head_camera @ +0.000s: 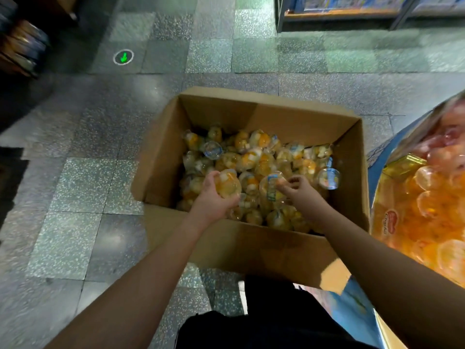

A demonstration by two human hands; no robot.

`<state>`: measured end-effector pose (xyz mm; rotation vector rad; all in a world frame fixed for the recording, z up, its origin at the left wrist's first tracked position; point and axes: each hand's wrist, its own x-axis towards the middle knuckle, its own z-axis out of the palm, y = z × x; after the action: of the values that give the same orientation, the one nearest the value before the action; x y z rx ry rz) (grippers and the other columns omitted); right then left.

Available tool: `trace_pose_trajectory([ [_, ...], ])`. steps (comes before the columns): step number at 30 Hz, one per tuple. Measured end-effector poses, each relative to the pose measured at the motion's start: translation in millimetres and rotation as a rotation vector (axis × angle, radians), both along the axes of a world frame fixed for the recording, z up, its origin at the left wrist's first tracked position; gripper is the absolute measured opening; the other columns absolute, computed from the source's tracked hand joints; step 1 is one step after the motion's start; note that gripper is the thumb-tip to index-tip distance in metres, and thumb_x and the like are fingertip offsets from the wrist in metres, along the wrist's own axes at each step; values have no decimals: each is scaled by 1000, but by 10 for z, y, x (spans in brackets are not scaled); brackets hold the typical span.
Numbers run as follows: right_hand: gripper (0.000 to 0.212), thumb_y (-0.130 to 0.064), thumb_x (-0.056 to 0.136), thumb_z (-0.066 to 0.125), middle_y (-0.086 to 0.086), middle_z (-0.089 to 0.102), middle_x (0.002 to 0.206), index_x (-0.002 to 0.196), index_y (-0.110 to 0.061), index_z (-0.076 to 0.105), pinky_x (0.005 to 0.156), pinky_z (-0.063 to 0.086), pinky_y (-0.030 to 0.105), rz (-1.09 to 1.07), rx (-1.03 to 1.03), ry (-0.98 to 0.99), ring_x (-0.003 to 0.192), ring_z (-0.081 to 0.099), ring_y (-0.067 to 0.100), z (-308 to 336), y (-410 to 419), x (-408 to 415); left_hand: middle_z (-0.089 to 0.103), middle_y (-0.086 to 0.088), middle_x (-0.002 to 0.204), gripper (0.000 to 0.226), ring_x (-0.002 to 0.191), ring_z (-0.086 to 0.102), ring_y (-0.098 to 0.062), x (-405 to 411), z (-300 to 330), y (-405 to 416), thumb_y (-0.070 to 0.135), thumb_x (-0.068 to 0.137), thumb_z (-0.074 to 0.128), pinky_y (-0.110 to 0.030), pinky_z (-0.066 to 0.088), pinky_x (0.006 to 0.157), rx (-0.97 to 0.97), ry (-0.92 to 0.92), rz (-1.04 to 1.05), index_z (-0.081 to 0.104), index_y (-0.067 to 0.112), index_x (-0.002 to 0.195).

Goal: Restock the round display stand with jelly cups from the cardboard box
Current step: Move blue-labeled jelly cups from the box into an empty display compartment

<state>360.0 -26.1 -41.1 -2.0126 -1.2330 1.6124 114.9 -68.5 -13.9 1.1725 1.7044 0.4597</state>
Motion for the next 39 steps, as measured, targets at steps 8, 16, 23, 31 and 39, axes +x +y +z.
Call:
trace_pose_trajectory([
  [8,27,-32,91,60,4,68,92,113,-18,60,62,55,22,-450,-109,866,71,60,12,696,-1147,7,42,-6,137,70,115,56,-21,167,537,-891,30,76,82,-29,50,94,294,-300,1,33,43,124],
  [16,37,-32,82,62,5,70,85,114,-14,60,59,55,21,-520,-11,1082,62,61,11,1296,-2568,87,50,-19,131,76,112,59,-23,518,991,-1951,4,68,82,-31,55,90,323,-629,-99,36,38,118],
  [23,40,-29,93,55,8,74,94,131,-16,56,59,60,24,-649,164,1001,67,71,13,1708,-3495,681,58,0,108,68,89,70,-8,1216,1298,-2494,-15,80,65,-27,58,77,273,-590,-395,32,24,124],
  [31,22,-26,99,50,3,76,94,118,-21,62,58,59,21,-918,322,934,70,72,13,1848,-4526,1745,56,-7,111,13,91,61,-24,2716,1475,-3084,40,100,46,-36,52,69,149,-743,-332,55,40,89],
  [39,22,-23,100,49,-1,72,107,118,-26,61,60,58,21,-1106,424,872,75,73,13,1661,-5789,3170,54,2,113,44,89,66,3,4341,1324,-4065,-4,79,63,-33,61,71,-123,-850,-490,50,14,117],
])
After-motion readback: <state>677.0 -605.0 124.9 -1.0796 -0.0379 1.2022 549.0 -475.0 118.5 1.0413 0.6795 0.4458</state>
